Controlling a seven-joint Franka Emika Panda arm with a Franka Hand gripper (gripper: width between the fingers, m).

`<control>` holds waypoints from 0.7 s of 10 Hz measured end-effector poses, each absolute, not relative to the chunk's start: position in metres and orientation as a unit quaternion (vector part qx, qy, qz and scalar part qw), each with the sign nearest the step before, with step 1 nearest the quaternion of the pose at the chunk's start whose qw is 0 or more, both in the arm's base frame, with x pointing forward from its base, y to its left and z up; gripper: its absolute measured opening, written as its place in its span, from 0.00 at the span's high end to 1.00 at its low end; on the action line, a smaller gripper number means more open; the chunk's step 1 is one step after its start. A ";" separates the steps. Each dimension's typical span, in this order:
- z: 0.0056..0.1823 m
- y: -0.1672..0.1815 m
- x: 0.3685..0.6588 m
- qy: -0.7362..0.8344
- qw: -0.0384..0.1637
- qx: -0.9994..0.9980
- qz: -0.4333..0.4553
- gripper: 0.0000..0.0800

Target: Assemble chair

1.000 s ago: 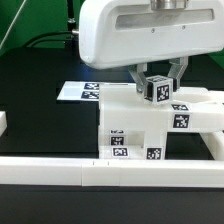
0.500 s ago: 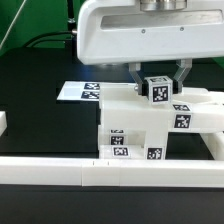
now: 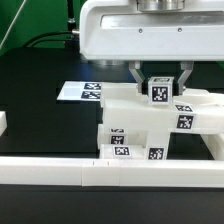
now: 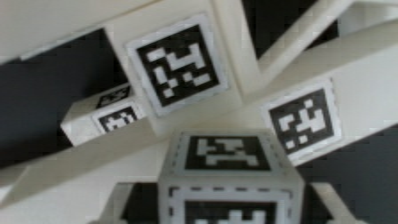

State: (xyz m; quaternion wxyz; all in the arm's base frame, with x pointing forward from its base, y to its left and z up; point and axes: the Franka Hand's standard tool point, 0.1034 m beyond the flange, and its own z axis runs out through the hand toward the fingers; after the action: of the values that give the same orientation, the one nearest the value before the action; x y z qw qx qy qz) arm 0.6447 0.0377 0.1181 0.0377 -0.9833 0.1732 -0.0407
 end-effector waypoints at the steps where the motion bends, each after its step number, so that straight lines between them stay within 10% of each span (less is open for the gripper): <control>1: 0.118 0.039 0.644 0.252 0.050 -0.966 -0.041 0.65; 7: 0.117 0.045 0.643 0.477 0.070 -0.876 -0.023 0.52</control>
Offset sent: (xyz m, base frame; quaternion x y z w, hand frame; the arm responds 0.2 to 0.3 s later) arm -0.0106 -0.0066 -0.0113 -0.0152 -0.0078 0.3344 0.9423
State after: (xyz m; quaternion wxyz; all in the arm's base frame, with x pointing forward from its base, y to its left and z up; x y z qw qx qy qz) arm 0.6428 0.0445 0.1168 0.0700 -0.8758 0.4770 -0.0232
